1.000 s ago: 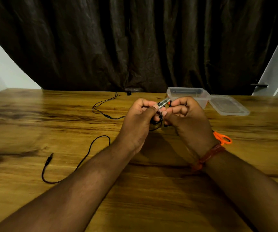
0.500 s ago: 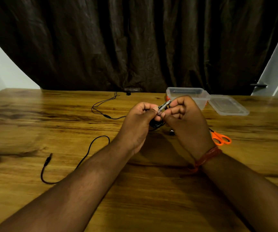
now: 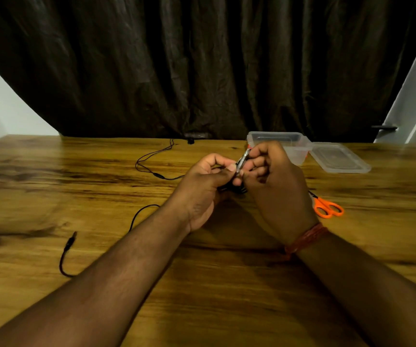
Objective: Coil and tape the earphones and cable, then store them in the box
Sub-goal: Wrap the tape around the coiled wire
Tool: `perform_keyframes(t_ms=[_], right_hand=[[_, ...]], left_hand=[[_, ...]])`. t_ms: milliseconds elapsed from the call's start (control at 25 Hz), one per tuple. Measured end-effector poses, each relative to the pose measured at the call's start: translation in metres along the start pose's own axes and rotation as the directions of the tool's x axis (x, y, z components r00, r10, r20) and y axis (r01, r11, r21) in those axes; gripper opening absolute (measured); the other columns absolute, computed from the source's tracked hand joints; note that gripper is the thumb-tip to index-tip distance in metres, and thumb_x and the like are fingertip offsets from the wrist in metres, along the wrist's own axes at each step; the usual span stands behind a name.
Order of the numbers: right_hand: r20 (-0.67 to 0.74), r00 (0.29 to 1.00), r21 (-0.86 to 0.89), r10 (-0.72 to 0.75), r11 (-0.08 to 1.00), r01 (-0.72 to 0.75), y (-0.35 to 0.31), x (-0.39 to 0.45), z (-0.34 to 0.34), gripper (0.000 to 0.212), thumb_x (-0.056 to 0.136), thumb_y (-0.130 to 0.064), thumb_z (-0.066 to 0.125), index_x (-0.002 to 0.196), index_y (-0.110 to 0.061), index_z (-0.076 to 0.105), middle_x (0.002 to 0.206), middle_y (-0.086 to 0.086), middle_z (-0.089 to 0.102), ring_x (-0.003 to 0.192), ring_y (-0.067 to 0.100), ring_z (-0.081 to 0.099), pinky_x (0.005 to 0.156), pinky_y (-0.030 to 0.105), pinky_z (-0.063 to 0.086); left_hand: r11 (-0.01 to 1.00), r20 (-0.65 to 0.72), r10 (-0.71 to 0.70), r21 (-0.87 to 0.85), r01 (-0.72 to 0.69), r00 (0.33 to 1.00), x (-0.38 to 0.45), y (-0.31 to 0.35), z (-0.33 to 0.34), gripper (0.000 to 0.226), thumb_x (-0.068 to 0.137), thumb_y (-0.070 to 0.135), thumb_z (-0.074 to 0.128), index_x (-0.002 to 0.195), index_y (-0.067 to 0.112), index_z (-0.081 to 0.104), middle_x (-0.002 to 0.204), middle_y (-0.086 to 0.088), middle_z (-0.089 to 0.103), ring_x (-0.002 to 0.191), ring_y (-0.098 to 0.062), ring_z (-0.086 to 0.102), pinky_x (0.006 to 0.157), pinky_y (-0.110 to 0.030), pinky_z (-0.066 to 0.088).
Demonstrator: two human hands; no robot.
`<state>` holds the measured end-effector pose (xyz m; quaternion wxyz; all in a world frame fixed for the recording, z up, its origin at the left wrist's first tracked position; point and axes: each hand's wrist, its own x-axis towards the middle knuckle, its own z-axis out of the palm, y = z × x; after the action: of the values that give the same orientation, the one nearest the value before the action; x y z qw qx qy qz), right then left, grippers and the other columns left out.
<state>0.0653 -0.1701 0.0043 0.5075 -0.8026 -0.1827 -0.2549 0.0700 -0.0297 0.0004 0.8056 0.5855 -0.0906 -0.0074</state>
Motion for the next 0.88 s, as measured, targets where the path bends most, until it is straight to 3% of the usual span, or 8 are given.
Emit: perform_keyframes(t_ms=[280, 480, 600, 680, 760, 880], right_hand=[[-0.009, 0.999, -0.082, -0.043, 0.996, 0.042, 0.0021, 0.0003, -0.0013, 0.033, 0.082, 0.001, 0.068, 0.099, -0.021, 0.051, 0.085, -0.004, 0.065, 0.073, 0.001, 0.063, 0.062, 0.01, 0.049], [-0.01, 0.996, -0.133, -0.09, 0.987, 0.088, 0.0019, 0.0017, -0.0012, 0.031, 0.084, -0.002, 0.067, 0.102, -0.021, 0.052, 0.086, -0.008, 0.063, 0.075, 0.002, 0.063, 0.067, 0.017, 0.053], [-0.001, 0.993, -0.153, -0.117, 0.981, 0.115, 0.0001, 0.003, -0.0034, 0.032, 0.085, -0.002, 0.065, 0.102, -0.024, 0.05, 0.084, -0.013, 0.06, 0.08, -0.001, 0.062, 0.068, 0.017, 0.053], [-0.011, 0.99, -0.197, -0.139, 0.971, 0.134, 0.0009, 0.0034, -0.0044, 0.03, 0.085, -0.005, 0.066, 0.103, -0.024, 0.052, 0.084, -0.013, 0.06, 0.08, 0.004, 0.062, 0.069, 0.025, 0.055], [-0.027, 0.988, -0.232, -0.153, 0.962, 0.143, 0.0016, 0.0035, -0.0039, 0.029, 0.085, -0.008, 0.068, 0.104, -0.024, 0.053, 0.086, -0.011, 0.061, 0.083, 0.009, 0.061, 0.071, 0.036, 0.056], [-0.042, 0.983, -0.254, -0.179, 0.953, 0.162, 0.0022, 0.0039, -0.0034, 0.028, 0.083, -0.008, 0.069, 0.102, -0.022, 0.053, 0.086, -0.008, 0.058, 0.083, 0.013, 0.058, 0.071, 0.039, 0.054]], left_hand=[[0.944, 0.045, 0.145, 0.293, -0.152, 0.988, -0.0014, -0.0034, 0.0021, 0.011, 0.099, 0.003, 0.05, 0.093, 0.009, 0.058, 0.085, -0.007, 0.067, 0.076, -0.009, 0.064, 0.068, -0.019, 0.051], [0.986, 0.008, 0.079, 0.148, -0.079, 0.997, -0.0037, 0.0006, 0.0032, 0.01, 0.097, 0.005, 0.052, 0.094, 0.01, 0.06, 0.082, -0.007, 0.067, 0.074, -0.012, 0.065, 0.065, -0.025, 0.054], [0.995, 0.0, 0.044, 0.087, -0.044, 0.999, -0.0022, 0.0001, 0.0014, 0.009, 0.096, 0.005, 0.053, 0.101, 0.009, 0.06, 0.082, -0.009, 0.066, 0.076, -0.016, 0.064, 0.077, -0.038, 0.053], [0.997, -0.008, 0.027, 0.066, -0.026, 1.0, -0.0007, -0.0006, 0.0011, 0.012, 0.096, 0.005, 0.053, 0.106, 0.006, 0.06, 0.082, -0.009, 0.066, 0.077, -0.016, 0.065, 0.085, -0.045, 0.05], [0.999, -0.011, 0.019, 0.047, -0.019, 1.0, -0.0003, -0.0006, 0.0016, 0.015, 0.096, 0.005, 0.052, 0.109, 0.004, 0.059, 0.081, -0.008, 0.066, 0.076, -0.015, 0.066, 0.09, -0.048, 0.049], [0.999, -0.01, 0.026, 0.043, -0.025, 1.0, -0.0008, -0.0013, 0.0019, 0.013, 0.096, 0.005, 0.052, 0.106, 0.005, 0.06, 0.079, -0.007, 0.066, 0.074, -0.013, 0.066, 0.089, -0.045, 0.05]])
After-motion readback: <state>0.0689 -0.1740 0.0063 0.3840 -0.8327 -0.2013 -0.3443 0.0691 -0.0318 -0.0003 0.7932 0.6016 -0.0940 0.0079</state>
